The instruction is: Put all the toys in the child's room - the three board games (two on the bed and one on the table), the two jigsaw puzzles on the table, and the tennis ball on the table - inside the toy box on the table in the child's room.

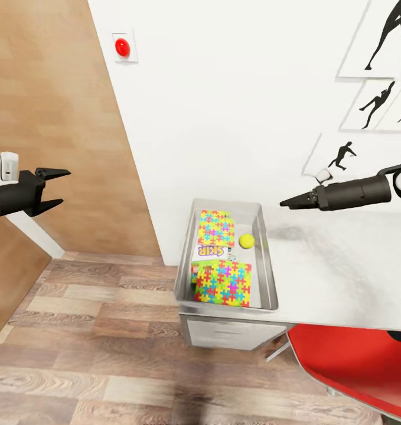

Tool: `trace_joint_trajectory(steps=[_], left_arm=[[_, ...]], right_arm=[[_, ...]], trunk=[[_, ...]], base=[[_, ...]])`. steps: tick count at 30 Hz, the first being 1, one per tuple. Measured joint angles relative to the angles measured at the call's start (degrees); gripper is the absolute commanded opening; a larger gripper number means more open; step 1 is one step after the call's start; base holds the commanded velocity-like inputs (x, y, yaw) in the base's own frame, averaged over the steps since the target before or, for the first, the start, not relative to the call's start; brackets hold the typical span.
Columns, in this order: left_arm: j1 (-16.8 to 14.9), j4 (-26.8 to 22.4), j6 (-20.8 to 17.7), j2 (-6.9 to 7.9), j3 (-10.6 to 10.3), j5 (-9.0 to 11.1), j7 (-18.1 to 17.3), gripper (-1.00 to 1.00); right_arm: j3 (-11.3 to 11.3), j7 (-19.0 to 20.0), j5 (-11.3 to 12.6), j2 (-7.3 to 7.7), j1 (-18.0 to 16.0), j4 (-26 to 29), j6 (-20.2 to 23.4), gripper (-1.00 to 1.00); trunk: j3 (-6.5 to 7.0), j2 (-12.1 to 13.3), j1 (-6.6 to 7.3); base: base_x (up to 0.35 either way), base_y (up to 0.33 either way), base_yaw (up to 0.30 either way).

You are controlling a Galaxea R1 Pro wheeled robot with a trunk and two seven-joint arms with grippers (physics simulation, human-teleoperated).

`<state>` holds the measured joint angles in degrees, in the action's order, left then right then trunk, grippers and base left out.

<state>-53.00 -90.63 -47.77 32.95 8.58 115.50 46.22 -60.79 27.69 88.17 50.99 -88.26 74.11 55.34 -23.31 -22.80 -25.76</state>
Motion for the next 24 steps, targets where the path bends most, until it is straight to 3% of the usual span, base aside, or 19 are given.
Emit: trace_joint_trajectory(steps=[24], left_arm=[[0.1, 0.6, -0.1, 0.11, 0.2, 0.0, -0.1, 1.00]], right_arm=[[0.2, -0.1, -0.2, 0.15, -0.1, -1.7, 0.0, 1.00]], trunk=[[0.08, 0.0, -0.01]], base=[[-0.192, 0.274, -0.277]])
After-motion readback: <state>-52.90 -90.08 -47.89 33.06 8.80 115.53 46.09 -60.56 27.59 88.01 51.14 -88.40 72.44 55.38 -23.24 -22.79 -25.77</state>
